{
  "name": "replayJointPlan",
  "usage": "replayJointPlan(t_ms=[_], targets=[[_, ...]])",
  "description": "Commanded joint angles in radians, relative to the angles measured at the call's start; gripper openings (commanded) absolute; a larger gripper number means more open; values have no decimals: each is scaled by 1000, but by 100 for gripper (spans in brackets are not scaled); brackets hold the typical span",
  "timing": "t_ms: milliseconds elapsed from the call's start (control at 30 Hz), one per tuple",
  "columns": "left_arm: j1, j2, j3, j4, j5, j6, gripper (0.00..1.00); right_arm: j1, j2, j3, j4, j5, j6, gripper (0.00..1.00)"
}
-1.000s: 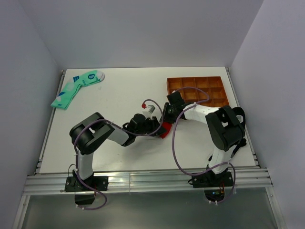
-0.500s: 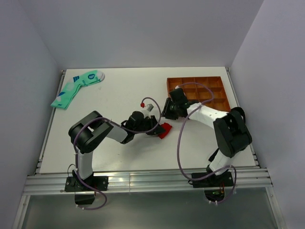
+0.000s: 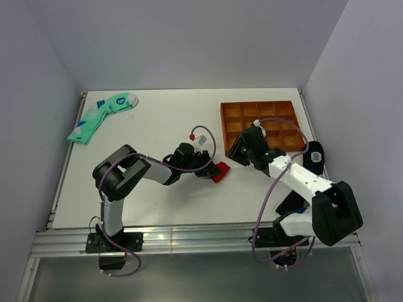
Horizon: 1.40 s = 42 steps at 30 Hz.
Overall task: Roll the socks
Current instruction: Roll the sock at the center of the board.
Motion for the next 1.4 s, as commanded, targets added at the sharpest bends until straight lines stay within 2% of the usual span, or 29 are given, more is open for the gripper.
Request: replayJointPlan(t_ms=[0, 433, 800, 1000, 1233, 1367], targets=[[-11, 128, -59, -432, -23, 16, 0, -1, -32, -96, 35, 7, 50, 44], [0, 165, -14, -461, 18, -53, 0, 14, -119, -328, 262, -19, 150, 45], [12, 185, -7, -454, 69, -88, 0, 83, -111, -446, 433, 40, 233, 57], [26, 199, -19, -426, 115, -111, 0, 86, -81, -501, 534, 69, 294, 59], [35, 208, -17, -417, 159, -130, 0, 98, -15, -583, 775, 83, 387, 59], [38, 211, -16, -406, 176, -142, 0, 109, 54, -568, 824, 83, 406, 59]])
